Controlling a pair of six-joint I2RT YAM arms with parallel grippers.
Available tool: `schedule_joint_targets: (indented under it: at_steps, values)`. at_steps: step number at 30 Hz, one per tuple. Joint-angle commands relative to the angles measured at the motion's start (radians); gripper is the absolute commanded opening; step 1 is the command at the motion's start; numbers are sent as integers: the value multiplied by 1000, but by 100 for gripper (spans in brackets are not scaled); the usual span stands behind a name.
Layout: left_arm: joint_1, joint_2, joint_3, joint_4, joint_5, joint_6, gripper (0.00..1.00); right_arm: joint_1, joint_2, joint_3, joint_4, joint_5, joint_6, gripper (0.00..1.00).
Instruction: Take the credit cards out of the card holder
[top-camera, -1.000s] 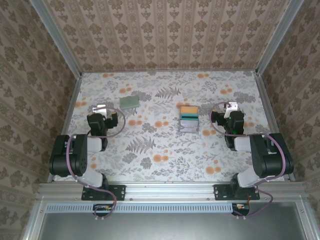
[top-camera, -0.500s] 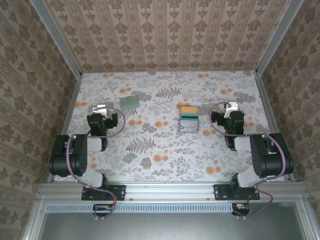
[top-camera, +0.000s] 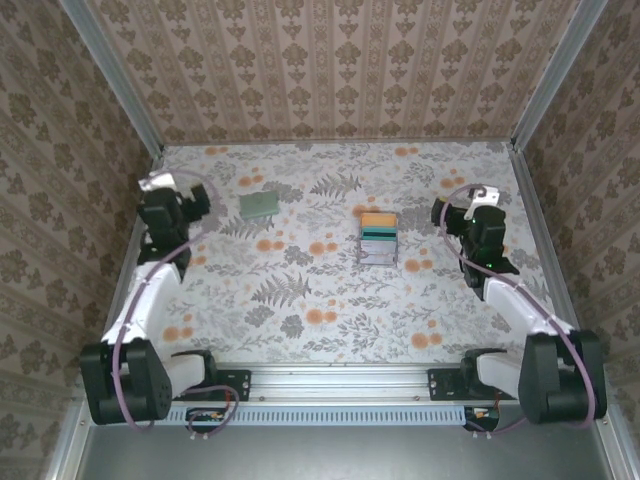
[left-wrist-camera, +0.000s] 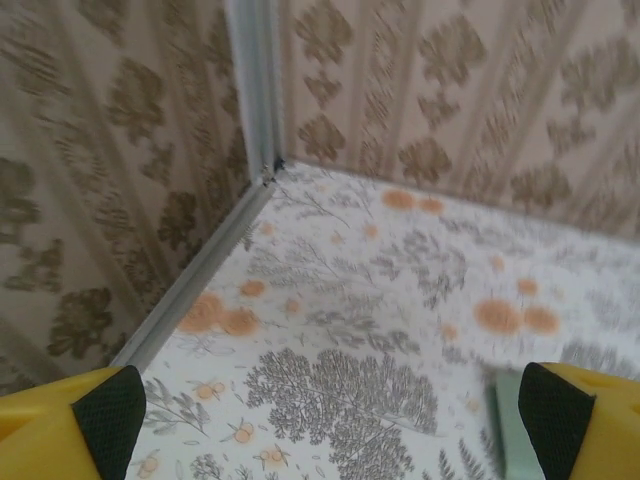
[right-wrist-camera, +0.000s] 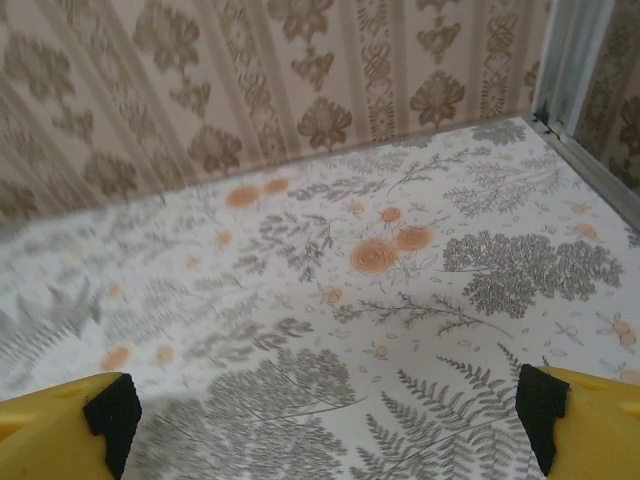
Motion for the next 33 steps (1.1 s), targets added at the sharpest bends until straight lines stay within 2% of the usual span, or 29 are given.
schedule_joint_targets:
  at_steps: [1, 5, 9, 15, 21, 28, 31, 33]
  values:
    - [37, 12, 98, -387, 75, -163, 100, -10, -81, 28, -234, 3, 229, 100]
    - [21, 107, 177, -391, 156, -174, 98, -6, -107, 94, -307, -168, 282, 100]
    - [-29, 307, 305, -416, 201, -154, 91, 41, -96, 196, -441, -211, 309, 100]
    - [-119, 652, 556, -461, 226, -75, 82, 207, -83, 305, -603, -105, 256, 100]
    - [-148, 978, 868, -577, 270, -4, 75, 302, -82, 374, -703, -62, 249, 100]
    - [-157, 1188, 1115, -671, 388, 56, 76, 376, -78, 376, -747, -6, 252, 99]
    - [-167, 1212, 1126, -678, 419, 77, 74, 392, -73, 366, -739, 6, 257, 100]
    - [-177, 1213, 1113, -688, 433, 79, 68, 399, -64, 365, -734, 13, 257, 100]
